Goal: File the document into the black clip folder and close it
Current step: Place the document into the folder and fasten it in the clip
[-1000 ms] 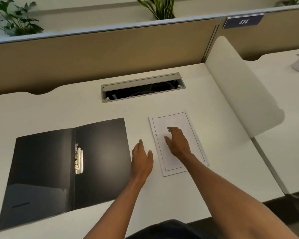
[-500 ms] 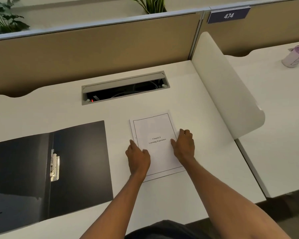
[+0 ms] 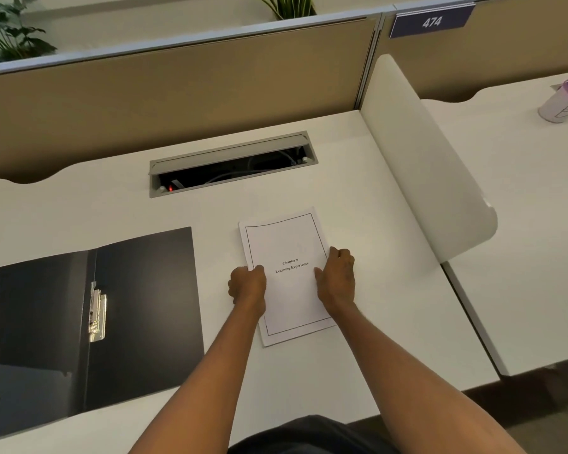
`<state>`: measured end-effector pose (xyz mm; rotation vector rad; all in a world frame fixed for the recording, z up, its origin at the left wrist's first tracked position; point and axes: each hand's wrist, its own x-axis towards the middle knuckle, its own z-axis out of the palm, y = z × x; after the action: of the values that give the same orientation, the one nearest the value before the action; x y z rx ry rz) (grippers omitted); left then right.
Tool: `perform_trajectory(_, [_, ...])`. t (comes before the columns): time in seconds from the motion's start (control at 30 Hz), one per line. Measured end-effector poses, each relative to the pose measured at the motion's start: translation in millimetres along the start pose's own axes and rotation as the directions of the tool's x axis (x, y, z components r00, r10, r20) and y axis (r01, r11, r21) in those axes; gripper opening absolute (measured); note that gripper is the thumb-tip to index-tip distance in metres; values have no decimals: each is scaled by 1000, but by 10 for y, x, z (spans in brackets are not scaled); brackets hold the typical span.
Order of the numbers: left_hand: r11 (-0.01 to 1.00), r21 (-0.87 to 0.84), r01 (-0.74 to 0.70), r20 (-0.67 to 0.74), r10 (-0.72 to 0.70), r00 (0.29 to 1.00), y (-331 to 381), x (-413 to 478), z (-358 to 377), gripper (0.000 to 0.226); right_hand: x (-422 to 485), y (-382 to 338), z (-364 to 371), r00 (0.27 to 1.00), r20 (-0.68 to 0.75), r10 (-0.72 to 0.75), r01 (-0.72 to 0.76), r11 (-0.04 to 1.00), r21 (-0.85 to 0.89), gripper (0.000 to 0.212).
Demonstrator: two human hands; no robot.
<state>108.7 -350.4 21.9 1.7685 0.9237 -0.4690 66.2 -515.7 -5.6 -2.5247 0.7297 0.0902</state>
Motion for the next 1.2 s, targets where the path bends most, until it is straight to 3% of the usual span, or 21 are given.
perform_trajectory(0.13, [998,-37,-58,116,62,991,11,81,-137,12,-9,11,6,1000,-10,-1,1,1000,19,37])
perform_trajectory(0.23, [994,-101,-32,167,49,985,-50,151,-282,21,-9,22,10,1000,-11,2,-2,999,33,37])
perform_trajectory(0.37, [969,-224,109,204,-62,977,-118,209,-354,14,-13,12,16,1000,-16,11,-10,999,32,36])
perform_trajectory(0.57, [965,-247,85,229,-27,973,-166,214,-423,17,-26,-14,-5,999,7,38,-38,999,27,39])
perform_trajectory(0.87, [941,-324,95,360,30,932,-142,317,-793,20,119,-17,-144,981,109,160,-186,936,298,64])
perform_trajectory(0.93, [935,-338,105,376,32,926,-111,369,-944,21,147,-66,-156,976,158,149,-199,903,381,57])
perform_trajectory(1.03, [932,-344,117,379,24,925,-61,460,-1216,25,93,-233,-157,955,289,71,-227,802,553,21])
perform_trajectory(1.1, [937,-331,111,367,20,930,-33,502,-1427,22,27,-366,-127,933,358,-41,-208,749,629,46])
perform_trajectory(1.2, [945,-315,90,358,31,933,-15,544,-1777,19,-112,-618,-51,909,398,-125,-185,733,655,48])
